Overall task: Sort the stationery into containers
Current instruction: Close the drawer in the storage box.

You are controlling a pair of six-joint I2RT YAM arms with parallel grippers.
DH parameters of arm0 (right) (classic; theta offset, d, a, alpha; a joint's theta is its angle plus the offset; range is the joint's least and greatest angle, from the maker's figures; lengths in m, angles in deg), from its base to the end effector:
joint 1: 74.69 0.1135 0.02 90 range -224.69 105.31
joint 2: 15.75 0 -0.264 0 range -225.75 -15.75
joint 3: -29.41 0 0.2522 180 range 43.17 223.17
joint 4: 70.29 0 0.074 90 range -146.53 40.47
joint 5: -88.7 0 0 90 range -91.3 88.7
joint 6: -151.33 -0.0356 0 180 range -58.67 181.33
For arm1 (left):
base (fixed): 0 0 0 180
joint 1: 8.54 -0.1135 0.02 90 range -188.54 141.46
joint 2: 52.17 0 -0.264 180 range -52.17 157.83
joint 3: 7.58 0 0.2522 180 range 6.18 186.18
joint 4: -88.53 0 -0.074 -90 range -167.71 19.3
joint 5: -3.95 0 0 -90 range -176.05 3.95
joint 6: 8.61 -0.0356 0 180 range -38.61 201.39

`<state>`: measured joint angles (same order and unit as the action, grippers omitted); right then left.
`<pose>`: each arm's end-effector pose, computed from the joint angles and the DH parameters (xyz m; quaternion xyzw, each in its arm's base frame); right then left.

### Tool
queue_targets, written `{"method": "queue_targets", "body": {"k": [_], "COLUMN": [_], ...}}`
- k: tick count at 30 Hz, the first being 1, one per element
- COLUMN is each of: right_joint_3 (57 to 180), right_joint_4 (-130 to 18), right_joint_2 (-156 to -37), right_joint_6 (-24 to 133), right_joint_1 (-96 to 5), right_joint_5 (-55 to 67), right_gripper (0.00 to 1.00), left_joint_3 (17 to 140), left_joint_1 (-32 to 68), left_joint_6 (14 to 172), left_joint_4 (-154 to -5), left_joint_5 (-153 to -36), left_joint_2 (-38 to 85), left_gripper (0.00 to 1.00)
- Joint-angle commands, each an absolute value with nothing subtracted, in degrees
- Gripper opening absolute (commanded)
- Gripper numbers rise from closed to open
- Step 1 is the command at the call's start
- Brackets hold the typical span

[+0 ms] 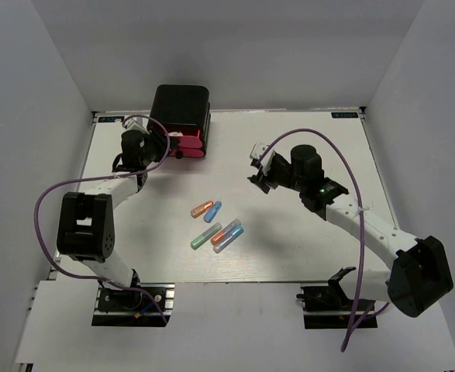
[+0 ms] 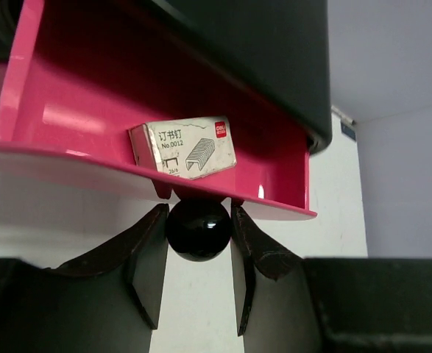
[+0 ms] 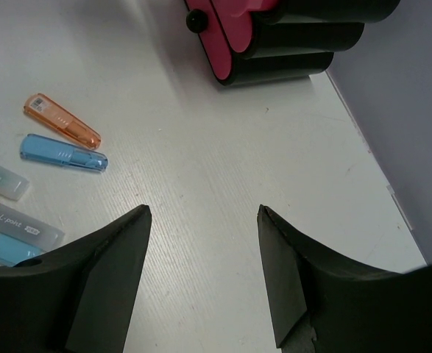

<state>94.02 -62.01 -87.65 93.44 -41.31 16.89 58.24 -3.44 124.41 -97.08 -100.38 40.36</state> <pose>0.2377 0.1699 0.3035 -0.5058 0.6097 0.1325 0.5958 0.3560 -0.0406 0.2248 -0.1991 0.7967 -0.3227 0.4706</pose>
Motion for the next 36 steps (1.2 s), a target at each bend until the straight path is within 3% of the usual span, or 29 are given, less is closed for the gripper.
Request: {"method": "queue_targets", "body": {"k": [1, 10, 17, 24, 29, 36], "right_joint_3": [92.8, 91.7, 90.9, 90.3, 90.0, 90.3], "right_joint_4": [-63.7, -63.7, -63.8, -63.8, -64.0, -64.0], "right_joint_2": [-85.3, -84.3, -83.9, -84.2, -84.4, -84.7], "right_joint_6": [93.9, 94.3, 94.2, 94.1, 94.1, 94.1], "right_joint_1": [-41.7, -41.9, -42.3, -42.4, -42.4, -42.4], "right_joint_5": [17.7, 17.3, 17.5, 17.8, 17.9, 17.9], "right_gripper": [0.66, 0.66, 0.66, 0.66, 0.66, 0.66], "left_joint_3": [62.5, 69.5, 71.7, 66.5, 64.5, 64.5], "left_joint_1": [-3.6, -3.6, -3.6, -3.6, -3.6, -3.6], "left_joint_6": [128.2, 130.3, 130.3, 127.4, 122.9, 121.4], "left_joint_4": [-102.0, -100.8, -99.8, -100.1, -97.3, -95.5], "left_joint_5": [-99.1, -98.6, -99.8, -102.3, -102.3, -101.8], "left_joint_2": [42.1, 49.0, 51.4, 48.4, 47.6, 48.2], "left_gripper": [0.29, 0.35, 0.63, 0.66, 0.56, 0.59]}}
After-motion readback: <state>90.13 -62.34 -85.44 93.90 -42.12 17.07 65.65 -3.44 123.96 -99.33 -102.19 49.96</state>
